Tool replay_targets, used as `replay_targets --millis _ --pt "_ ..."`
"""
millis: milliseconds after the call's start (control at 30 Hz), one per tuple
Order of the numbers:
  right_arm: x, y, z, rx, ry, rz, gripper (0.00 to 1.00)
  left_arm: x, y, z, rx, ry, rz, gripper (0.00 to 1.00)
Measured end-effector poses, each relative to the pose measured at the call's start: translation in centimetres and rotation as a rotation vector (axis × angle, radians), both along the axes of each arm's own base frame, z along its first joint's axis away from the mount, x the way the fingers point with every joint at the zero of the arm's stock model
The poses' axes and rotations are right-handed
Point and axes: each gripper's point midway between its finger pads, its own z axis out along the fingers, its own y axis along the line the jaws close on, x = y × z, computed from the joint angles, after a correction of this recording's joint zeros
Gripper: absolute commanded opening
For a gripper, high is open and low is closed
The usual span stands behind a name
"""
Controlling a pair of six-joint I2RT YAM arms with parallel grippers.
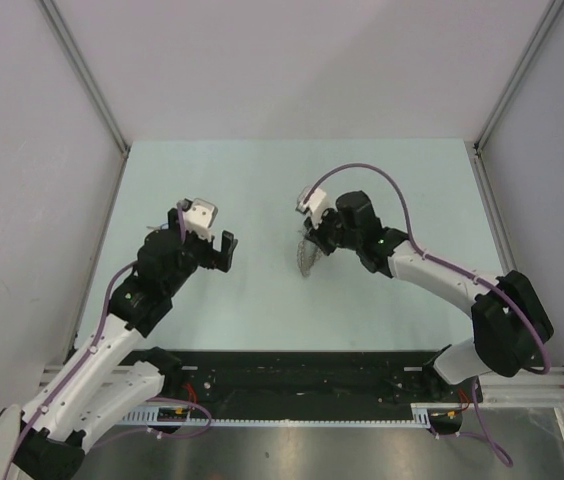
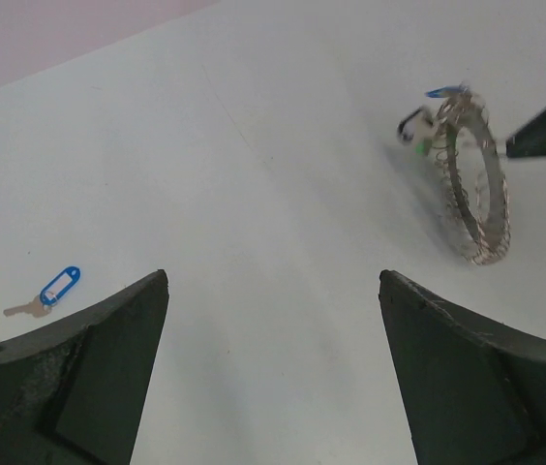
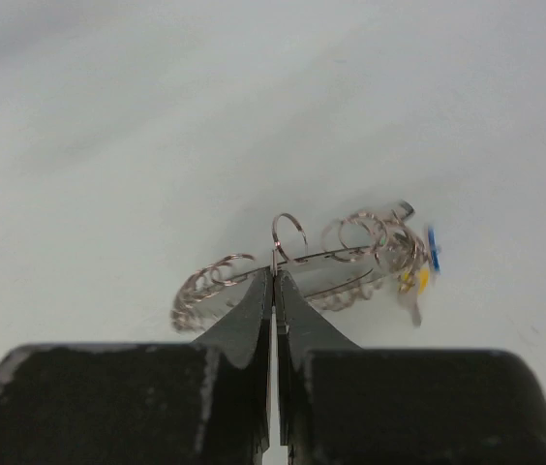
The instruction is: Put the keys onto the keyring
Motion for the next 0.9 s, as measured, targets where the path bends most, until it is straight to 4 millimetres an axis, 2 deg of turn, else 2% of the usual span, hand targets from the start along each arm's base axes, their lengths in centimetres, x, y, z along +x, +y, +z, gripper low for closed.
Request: replay_targets --millis 167,267,433,633,767,900 --pt "-6.8 4.9 -1.0 -0.004 0.069 0.322 0.00 -0.2 0.6 0.6 -0.014 -0.040 0.026 0.95" --pt "-8.8 5.6 -1.3 -0.002 0.104 0.413 0.00 -0.2 0.8 1.0 -0.023 -0.059 0.033 0.95" --pt "-10.1 5.8 -2.1 -0.022 0.140 0.459 0.00 -0.5 0.1 1.2 -0.035 -0.067 -0.012 0.94" --pt "-10.9 5.6 -2.5 -0.036 0.165 0.471 0.00 -1.8 -2.6 0.8 -0.035 -0.065 -0.202 0.92" --pt "-11.4 5.2 -1.8 -0.035 0.163 0.474 0.00 -3.4 -5.0 0.7 -0.049 -0.074 -0.378 0.88" --pt "-12.1 4.9 0.0 -0.016 0.134 0.483 0.00 -5.0 -7.3 0.4 -0.058 -0.064 -0.554 0.81"
